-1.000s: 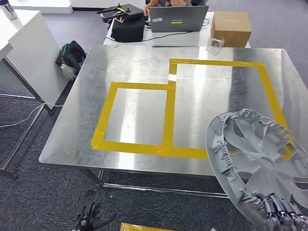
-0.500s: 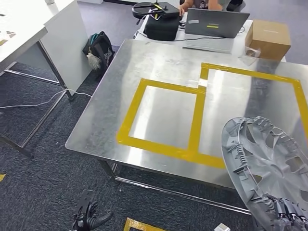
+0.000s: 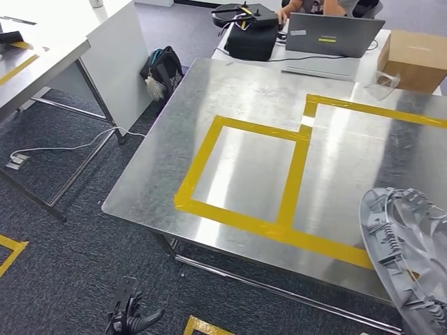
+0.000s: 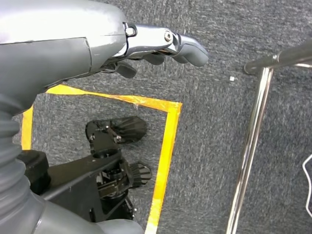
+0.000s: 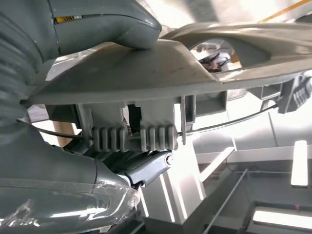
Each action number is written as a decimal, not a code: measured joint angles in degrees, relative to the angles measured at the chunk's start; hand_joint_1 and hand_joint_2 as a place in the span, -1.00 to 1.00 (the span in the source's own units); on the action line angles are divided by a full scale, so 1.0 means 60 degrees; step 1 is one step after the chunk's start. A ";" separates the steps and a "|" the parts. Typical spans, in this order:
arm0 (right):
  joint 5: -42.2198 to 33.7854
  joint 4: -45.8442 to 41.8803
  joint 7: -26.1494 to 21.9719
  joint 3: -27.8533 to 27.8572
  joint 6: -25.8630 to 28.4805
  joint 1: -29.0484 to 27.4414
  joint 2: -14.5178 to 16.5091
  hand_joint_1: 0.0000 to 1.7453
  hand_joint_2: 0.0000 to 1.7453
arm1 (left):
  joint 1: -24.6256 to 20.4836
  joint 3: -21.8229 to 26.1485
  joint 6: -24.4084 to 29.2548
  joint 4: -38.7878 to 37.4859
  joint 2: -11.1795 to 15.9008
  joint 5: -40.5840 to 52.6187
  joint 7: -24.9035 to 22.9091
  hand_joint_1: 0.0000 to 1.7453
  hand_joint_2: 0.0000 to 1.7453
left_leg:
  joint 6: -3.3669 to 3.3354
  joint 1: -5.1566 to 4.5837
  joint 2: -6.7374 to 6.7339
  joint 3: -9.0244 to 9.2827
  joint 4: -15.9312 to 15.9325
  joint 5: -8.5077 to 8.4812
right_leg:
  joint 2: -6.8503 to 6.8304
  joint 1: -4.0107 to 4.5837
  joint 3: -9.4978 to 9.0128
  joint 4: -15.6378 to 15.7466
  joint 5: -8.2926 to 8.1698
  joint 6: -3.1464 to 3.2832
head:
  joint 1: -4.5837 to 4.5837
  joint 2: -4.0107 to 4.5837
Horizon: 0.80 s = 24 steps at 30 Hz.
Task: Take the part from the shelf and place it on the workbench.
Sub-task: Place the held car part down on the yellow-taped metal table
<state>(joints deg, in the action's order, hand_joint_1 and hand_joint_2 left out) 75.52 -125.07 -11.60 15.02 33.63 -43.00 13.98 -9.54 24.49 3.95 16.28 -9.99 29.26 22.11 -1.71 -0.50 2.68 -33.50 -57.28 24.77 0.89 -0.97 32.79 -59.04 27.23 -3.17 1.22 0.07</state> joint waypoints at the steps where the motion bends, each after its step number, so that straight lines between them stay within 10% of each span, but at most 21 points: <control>1: -0.0027 -0.0008 -0.0094 0.0126 -0.0073 0.0013 0.0077 1.00 1.00 | -0.0001 0.0000 0.0002 0.0000 0.0001 0.0011 0.0004 -1.00 1.00 | 0.0016 0.0005 -0.0001 0.0012 0.0027 -0.0006 | 0.0002 0.0014 0.0001 -0.0002 0.0005 0.0032 | 0.0001 0.0000; 6: -0.0429 -0.0052 -0.0607 0.0961 -0.0812 0.0169 0.0542 1.00 1.00 | 0.0010 -0.0001 0.0069 0.0000 0.0008 0.0109 0.0031 -1.00 1.00 | 0.0187 0.0027 -0.0003 0.0030 0.0080 -0.0003 | -0.0014 0.0025 0.0004 -0.0002 0.0005 0.0099 | 0.0003 0.0000; 17: -0.0624 -0.0323 -0.0727 0.2372 -0.2057 0.0315 0.0770 1.00 1.00 | 0.0051 0.0003 0.0117 0.0000 0.0045 0.0224 0.0064 -1.00 1.00 | 0.0111 0.0064 -0.0024 0.0256 0.0427 -0.0088 | -0.0056 -0.0010 0.0083 -0.0235 0.0229 -0.0104 | 0.0033 0.0000; 21: -0.0598 -0.0341 -0.0763 0.2762 -0.2279 0.0373 0.0799 1.00 1.00 | 0.0097 0.0003 0.0107 0.0000 0.0037 0.0257 0.0098 -1.00 1.00 | 0.0143 0.0110 -0.0032 0.0331 0.0381 0.0022 | -0.0071 -0.0060 0.0912 -0.1755 0.0739 -0.0269 | 0.0069 0.0000; 24: -0.0589 -0.0354 -0.0777 0.2931 -0.2321 0.0418 0.0801 1.00 1.00 | 0.0119 0.0005 0.0099 0.0000 0.0054 0.0268 0.0112 -1.00 1.00 | 0.0340 0.0154 0.0001 0.0432 0.0217 0.0236 | 0.0003 -0.0144 0.0237 -0.0385 0.0012 -0.0392 | 0.0097 0.0000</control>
<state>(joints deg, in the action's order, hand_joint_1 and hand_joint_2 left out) 71.99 -127.20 -16.26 32.61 19.70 -40.49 18.79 -8.83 24.51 4.55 16.28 -9.67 30.86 22.78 0.33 0.43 2.68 -30.91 -55.98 26.19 0.91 -1.83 34.21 -61.36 27.30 -5.52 1.80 0.07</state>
